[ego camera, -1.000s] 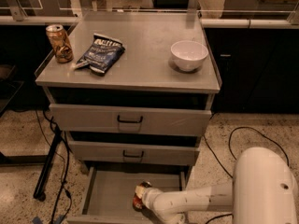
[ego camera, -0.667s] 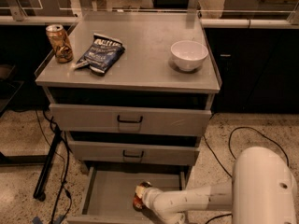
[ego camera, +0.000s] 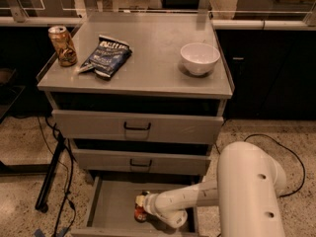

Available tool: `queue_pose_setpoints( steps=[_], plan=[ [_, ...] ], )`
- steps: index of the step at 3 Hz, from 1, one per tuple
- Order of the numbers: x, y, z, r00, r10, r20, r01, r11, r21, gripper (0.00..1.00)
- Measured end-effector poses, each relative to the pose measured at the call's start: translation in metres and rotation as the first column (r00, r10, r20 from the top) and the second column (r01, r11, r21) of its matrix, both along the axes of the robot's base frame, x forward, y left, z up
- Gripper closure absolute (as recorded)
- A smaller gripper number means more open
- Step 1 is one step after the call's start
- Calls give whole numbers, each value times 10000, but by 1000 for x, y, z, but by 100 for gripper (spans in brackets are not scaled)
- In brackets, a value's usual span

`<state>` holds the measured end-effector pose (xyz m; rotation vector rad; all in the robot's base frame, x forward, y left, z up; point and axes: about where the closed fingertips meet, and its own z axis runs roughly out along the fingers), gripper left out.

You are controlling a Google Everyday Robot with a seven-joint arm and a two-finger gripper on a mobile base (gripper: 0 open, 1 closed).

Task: Place coke can into bottom drawer

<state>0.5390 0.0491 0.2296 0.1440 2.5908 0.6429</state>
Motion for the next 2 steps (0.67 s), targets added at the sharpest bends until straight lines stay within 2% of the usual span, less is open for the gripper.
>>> queue_pose_setpoints(
  steps=[1, 2],
  plan=[
    [2, 8, -10, 9986, 327, -404, -327, 9995, 16, 100],
    [2, 9, -12, 9983, 360, -457, -359, 9993, 40, 100]
  ],
)
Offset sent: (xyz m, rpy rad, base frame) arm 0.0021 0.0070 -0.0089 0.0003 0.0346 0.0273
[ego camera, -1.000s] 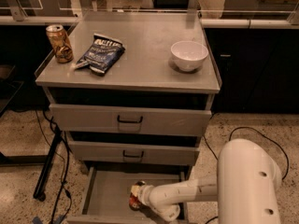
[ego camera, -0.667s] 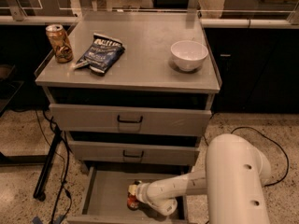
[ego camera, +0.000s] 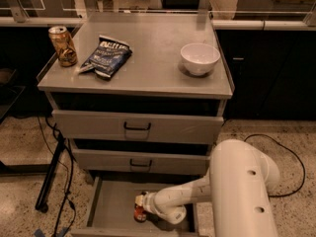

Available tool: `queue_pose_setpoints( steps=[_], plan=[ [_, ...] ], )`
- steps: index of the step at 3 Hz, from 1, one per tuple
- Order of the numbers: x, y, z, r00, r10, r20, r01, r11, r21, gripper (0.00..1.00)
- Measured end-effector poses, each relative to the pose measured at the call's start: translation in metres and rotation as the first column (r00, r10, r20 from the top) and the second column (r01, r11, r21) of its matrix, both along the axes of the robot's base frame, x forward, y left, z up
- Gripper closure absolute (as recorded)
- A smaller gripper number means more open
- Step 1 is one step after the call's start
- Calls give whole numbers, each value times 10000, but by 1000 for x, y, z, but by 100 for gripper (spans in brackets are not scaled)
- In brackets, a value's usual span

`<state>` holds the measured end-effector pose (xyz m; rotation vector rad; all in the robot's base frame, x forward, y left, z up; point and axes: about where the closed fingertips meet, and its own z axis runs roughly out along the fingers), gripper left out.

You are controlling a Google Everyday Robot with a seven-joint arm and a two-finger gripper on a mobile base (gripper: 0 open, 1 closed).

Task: Place coke can into bottom drawer

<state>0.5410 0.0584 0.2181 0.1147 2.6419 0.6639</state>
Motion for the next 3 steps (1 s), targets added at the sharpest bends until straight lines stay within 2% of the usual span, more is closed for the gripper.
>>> queue_pose_setpoints(
  steps=[1, 3],
  plan=[
    [1, 7, -10, 9987, 266, -443, -258, 9995, 188, 100],
    [7, 8, -25, 9959, -20, -903, 60, 9990, 441, 100]
  ],
)
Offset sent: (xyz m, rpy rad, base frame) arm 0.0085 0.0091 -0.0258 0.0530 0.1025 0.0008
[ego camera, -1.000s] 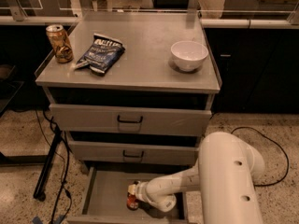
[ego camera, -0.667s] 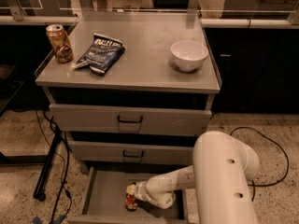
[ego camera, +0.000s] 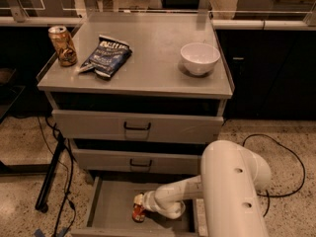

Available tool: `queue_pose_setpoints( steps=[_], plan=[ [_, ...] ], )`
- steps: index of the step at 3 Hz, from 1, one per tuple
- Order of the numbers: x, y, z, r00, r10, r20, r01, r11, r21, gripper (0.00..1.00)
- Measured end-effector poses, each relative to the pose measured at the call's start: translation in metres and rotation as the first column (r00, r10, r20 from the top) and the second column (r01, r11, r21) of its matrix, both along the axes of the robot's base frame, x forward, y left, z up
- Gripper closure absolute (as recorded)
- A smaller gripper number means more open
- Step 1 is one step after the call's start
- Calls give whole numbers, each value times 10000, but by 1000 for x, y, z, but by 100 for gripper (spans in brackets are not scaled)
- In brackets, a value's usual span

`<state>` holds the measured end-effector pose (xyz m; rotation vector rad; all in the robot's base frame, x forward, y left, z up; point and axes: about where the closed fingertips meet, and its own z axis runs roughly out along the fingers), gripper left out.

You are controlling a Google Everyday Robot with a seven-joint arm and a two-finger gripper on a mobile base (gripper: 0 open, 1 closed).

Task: Place coke can into bottom drawer

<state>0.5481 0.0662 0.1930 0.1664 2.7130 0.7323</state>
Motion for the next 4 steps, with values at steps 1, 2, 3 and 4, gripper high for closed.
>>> queue_pose_setpoints(
  steps=[1, 2, 3, 4],
  plan=[
    [7, -7, -14, 9988, -459, -155, 455, 9985, -304, 100],
    [9, -13, -28, 9957, -712, -590, 702, 9974, -176, 100],
    [10, -18, -41, 9899, -940, -1062, 942, 9955, -34, 100],
    [10, -18, -42, 9897, -937, -1079, 939, 9956, -35, 100]
  ],
)
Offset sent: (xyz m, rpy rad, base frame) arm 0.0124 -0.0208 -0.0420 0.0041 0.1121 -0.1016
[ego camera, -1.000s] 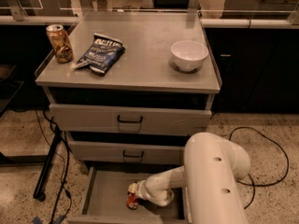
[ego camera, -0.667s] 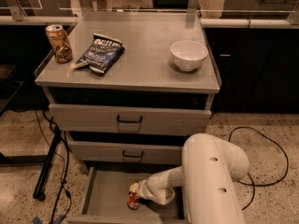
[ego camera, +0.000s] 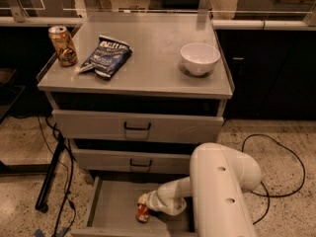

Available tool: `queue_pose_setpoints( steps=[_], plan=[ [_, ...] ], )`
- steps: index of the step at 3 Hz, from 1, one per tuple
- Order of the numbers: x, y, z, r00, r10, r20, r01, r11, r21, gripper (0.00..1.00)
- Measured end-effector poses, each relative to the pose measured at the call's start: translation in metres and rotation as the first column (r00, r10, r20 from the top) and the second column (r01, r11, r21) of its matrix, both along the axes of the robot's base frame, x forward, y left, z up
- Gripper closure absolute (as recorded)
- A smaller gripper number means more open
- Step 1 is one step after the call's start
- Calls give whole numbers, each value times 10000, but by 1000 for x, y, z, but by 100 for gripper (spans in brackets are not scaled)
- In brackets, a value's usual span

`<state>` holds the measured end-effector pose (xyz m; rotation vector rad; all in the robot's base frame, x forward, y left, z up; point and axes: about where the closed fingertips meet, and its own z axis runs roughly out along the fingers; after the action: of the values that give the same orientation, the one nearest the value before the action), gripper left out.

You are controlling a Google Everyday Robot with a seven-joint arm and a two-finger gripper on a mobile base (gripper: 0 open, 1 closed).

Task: Place coke can into bottom drawer

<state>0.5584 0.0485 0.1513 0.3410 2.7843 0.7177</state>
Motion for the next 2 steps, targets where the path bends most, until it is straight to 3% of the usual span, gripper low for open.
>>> queue_pose_setpoints(
  steps=[1, 2],
  plan=[
    [0, 8, -43, 9919, 259, -1244, -253, 9997, 59, 100],
    [0, 9, -43, 9909, 274, -1317, -268, 9996, 62, 100]
  ],
)
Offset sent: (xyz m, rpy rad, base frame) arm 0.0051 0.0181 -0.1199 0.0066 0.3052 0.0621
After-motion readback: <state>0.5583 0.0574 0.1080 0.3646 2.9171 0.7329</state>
